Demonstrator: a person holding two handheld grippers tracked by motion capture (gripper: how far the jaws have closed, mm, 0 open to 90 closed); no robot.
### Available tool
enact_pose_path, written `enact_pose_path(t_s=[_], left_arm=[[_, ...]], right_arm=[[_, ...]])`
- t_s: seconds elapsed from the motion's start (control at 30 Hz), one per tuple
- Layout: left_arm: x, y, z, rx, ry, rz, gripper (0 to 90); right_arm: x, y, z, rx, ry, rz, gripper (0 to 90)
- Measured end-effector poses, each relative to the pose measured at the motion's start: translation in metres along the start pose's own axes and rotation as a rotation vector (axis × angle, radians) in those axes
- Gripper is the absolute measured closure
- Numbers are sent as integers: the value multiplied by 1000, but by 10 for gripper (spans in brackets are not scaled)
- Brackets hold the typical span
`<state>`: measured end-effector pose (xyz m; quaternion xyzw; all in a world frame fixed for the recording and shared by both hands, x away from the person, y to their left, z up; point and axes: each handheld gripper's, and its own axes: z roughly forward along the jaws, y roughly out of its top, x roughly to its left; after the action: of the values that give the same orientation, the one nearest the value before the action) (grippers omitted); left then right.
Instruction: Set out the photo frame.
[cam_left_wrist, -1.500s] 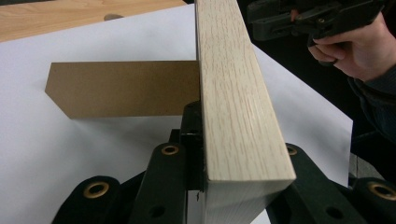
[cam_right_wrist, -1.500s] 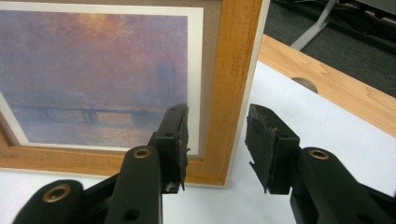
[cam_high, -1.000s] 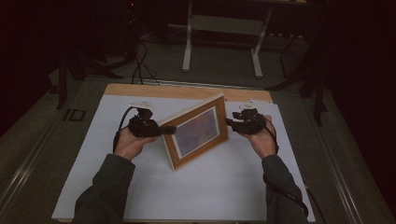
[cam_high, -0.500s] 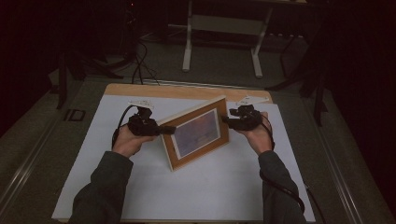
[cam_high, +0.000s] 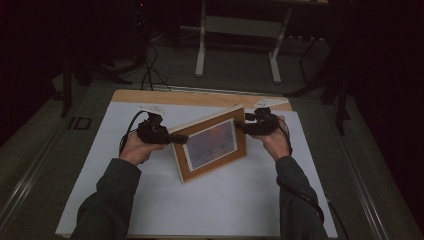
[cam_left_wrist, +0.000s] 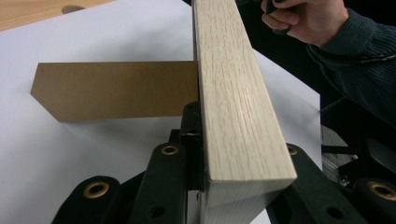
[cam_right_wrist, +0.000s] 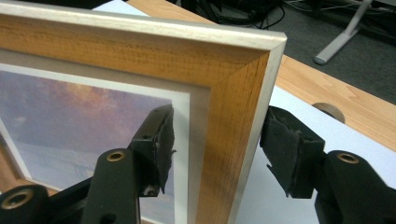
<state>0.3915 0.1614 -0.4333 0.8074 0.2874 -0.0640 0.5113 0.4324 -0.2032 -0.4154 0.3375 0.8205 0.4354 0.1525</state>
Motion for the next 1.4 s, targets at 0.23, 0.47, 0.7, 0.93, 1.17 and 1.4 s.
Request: enact_pose_path(t_s=[0.23,0.47,0.7,0.93,1.17,1.4], left_arm=[[3,1,1,7,-20,10,766],[6,1,2,0,-52,22,764],[8,2,4,1,-78,46,763],[11,2,5,-4,-96,54,761],[11,2,5,-5,-77,60,764],[9,2,1,-14,10,51,773]], right_arm=[[-4,-1,1,-6,31,12,424],[-7,-1,1,-2,62,16,407],[-10,-3,1,7,96,22,390],[-13,-4,1,0,128,43,407],[-20,-8,-3,-18,162,92,481],[-23,-13,-6,-35,195,103,577]])
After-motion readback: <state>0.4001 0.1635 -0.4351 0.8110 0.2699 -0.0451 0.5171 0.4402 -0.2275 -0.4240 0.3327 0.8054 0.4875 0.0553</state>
